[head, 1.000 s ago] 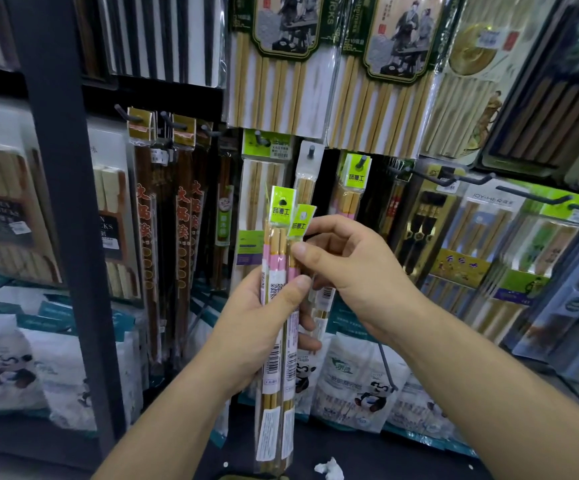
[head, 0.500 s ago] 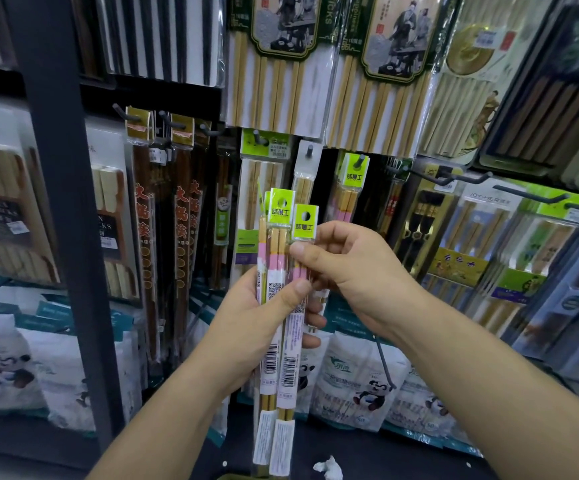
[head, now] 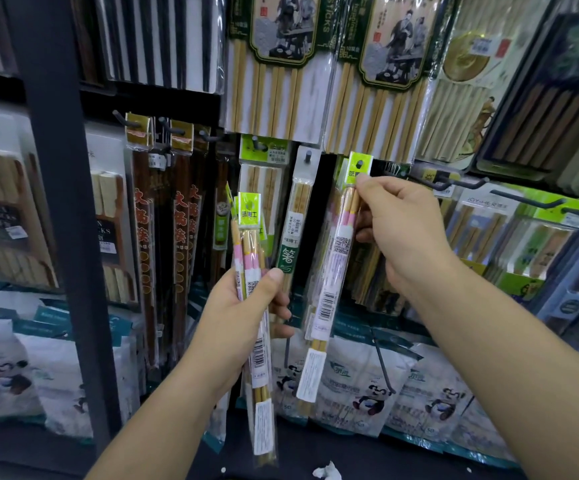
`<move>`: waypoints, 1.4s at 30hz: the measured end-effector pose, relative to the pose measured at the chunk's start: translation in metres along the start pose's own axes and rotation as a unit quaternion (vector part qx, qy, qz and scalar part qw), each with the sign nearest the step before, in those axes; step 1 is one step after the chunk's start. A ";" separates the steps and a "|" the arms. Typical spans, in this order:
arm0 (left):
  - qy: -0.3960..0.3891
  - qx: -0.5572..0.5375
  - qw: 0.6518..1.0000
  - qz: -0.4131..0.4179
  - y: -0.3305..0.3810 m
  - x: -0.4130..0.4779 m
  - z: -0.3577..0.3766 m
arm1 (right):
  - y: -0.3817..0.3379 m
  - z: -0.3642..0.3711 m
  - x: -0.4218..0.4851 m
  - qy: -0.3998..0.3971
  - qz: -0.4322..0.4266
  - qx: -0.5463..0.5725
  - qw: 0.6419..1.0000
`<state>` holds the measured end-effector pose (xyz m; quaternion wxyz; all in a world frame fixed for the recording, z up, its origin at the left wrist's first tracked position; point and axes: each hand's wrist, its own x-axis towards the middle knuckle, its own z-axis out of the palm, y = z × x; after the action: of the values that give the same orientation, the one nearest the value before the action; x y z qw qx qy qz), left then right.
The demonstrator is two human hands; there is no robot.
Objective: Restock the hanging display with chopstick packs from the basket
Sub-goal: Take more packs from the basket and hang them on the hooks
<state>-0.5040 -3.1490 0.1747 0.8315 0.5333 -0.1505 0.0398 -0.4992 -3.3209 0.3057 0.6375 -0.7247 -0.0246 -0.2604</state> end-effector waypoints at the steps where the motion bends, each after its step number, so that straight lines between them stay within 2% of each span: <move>1: 0.001 0.002 1.000 -0.001 0.000 0.000 0.001 | -0.002 0.001 0.000 0.005 0.000 0.003 1.000; 12: -0.022 0.051 0.998 0.002 0.001 -0.001 0.000 | 0.013 0.002 0.001 0.057 0.020 -0.074 0.995; 15: -0.036 0.061 0.997 -0.005 0.000 -0.001 0.001 | 0.022 -0.001 -0.009 0.077 -0.002 -0.100 0.992; 17: -0.042 0.074 0.996 -0.004 -0.002 -0.002 0.004 | 0.023 0.000 -0.020 0.033 -0.034 -0.117 0.992; 20: -0.060 0.075 0.995 0.009 -0.003 -0.004 0.012 | 0.022 0.012 -0.038 -0.124 -0.045 -0.126 0.983; 22: -0.078 0.074 0.994 0.008 -0.004 -0.005 0.017 | 0.025 0.020 -0.043 -0.181 -0.036 -0.122 0.975; 26: -0.110 0.099 0.989 0.014 -0.002 -0.009 0.019 | 0.033 0.022 -0.038 -0.163 0.000 -0.092 0.982; 30: -0.112 0.116 0.987 0.011 -0.002 -0.010 0.014 | 0.038 0.016 -0.033 -0.180 0.048 -0.038 0.982; 36: -0.126 0.127 0.983 0.032 -0.004 -0.008 0.012 | 0.039 0.016 -0.036 -0.178 0.044 -0.045 0.982; 42: -0.097 0.158 0.982 0.032 -0.009 -0.007 0.008 | 0.036 0.017 -0.034 -0.159 0.067 -0.060 0.983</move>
<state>-0.5097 -3.1591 0.1678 0.7166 0.6541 -0.2392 0.0377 -0.5091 -3.3019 0.2580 0.5969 -0.7938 -0.0616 -0.0996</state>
